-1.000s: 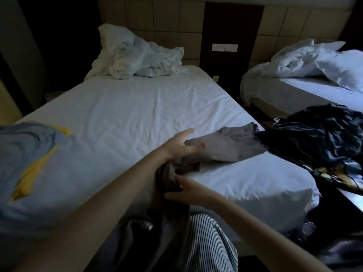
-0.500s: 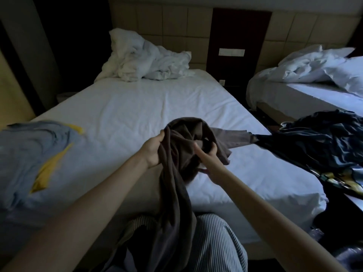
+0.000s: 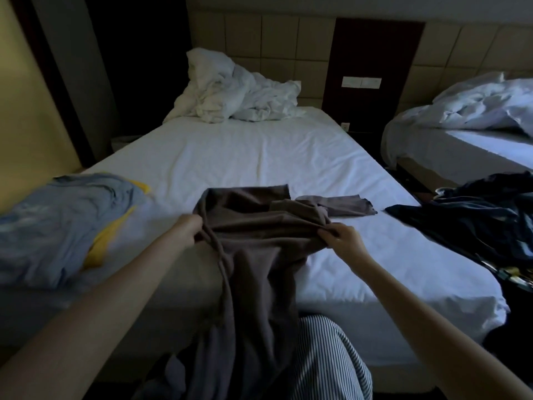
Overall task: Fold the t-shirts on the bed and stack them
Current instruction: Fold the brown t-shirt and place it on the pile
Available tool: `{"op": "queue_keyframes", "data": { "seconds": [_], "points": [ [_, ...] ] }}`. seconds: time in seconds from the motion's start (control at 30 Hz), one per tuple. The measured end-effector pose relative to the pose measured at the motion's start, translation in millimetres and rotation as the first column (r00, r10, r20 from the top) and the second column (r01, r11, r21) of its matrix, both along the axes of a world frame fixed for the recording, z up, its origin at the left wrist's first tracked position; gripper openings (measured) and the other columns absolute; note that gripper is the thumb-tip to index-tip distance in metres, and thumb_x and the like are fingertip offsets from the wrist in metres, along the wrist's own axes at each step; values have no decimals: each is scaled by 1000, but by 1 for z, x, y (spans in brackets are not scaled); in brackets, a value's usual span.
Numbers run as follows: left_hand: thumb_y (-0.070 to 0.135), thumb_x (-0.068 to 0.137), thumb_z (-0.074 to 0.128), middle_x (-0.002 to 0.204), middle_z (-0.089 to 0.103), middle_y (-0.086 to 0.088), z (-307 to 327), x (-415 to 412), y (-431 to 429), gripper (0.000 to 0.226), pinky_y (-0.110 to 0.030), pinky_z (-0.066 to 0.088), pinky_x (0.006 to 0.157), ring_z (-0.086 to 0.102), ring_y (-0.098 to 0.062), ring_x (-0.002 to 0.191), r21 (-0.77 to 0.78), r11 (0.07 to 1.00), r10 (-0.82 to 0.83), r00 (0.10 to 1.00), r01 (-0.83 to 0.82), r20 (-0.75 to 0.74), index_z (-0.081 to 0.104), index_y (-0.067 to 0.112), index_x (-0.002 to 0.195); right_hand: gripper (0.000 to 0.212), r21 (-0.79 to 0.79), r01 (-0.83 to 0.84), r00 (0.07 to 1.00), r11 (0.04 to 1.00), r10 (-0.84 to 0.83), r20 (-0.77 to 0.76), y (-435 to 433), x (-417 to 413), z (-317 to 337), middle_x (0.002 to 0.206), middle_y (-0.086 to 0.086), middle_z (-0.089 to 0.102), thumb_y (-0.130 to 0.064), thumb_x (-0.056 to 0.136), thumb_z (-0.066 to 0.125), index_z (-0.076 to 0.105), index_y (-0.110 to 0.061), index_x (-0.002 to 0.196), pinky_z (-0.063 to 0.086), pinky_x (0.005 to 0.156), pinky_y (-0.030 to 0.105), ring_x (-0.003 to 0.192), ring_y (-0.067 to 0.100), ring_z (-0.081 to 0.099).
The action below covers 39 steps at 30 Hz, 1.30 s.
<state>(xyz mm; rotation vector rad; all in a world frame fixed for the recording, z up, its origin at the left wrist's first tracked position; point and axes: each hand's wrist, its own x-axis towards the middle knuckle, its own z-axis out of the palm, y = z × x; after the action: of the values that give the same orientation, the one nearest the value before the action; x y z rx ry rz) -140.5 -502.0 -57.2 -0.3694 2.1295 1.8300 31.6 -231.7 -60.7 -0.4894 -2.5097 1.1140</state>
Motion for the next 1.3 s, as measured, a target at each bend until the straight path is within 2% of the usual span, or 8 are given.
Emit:
{"op": "queue_keyframes", "data": {
  "seconds": [0.13,0.2,0.27,0.37,0.47,0.7,0.97,1.3],
  "points": [
    [17,89,57,151,19,-25,9,22,18,75,-45,32,107,29,-39,135,-804,590,-310,941,76,-139,12,10,149,17,198,-132,988,971,112,106,12,0,-1,96,7,51,-19,86,65,70,-4,81,37,84,32,94,25,47],
    [20,86,60,153,20,-19,21,32,38,71,-39,21,112,19,-32,142,-762,644,-524,682,-77,-511,24,11,147,18,365,-105,994,925,83,75,10,2,-1,124,11,47,-24,86,67,74,-11,96,26,101,32,119,31,35],
    [34,87,62,150,34,-11,33,45,67,68,-35,22,113,28,-25,141,-682,706,-679,457,190,-574,34,11,144,17,436,-115,989,892,142,-30,0,2,5,129,12,51,-23,82,71,76,-9,91,26,103,39,122,37,35],
    [58,83,60,149,39,-2,49,56,100,84,-33,32,111,38,-19,135,-693,460,-878,399,555,-263,25,20,148,22,501,-110,957,858,227,-179,-15,-3,16,98,12,70,-24,75,68,75,-4,76,47,83,46,95,37,58],
    [66,80,55,148,39,-4,57,51,102,87,-36,38,105,44,-24,130,-846,291,-930,339,447,-141,19,27,149,21,405,-100,969,909,181,-167,-21,-1,26,81,9,70,-23,86,64,74,-5,85,40,66,31,75,21,57],
    [32,92,51,112,63,-9,71,58,70,32,-37,45,85,59,-24,100,-836,475,-879,181,273,-441,60,16,119,36,292,-41,930,956,144,-339,-42,-12,49,100,6,66,-34,84,67,66,-14,113,46,81,30,92,24,61],
    [7,95,47,103,59,-10,75,9,-34,16,-31,40,81,56,-26,100,-712,556,-772,584,429,-251,59,2,105,79,286,-43,999,957,35,33,-20,-41,39,149,8,30,-48,82,64,24,-25,146,21,110,47,136,30,28],
    [51,81,65,92,60,-5,76,-9,21,44,-29,43,68,60,-22,84,-649,636,-647,747,417,-154,61,9,93,55,-217,-563,747,797,604,279,-77,-63,13,152,-3,21,-18,95,53,31,-21,145,29,111,29,138,16,26]
  ]
}}
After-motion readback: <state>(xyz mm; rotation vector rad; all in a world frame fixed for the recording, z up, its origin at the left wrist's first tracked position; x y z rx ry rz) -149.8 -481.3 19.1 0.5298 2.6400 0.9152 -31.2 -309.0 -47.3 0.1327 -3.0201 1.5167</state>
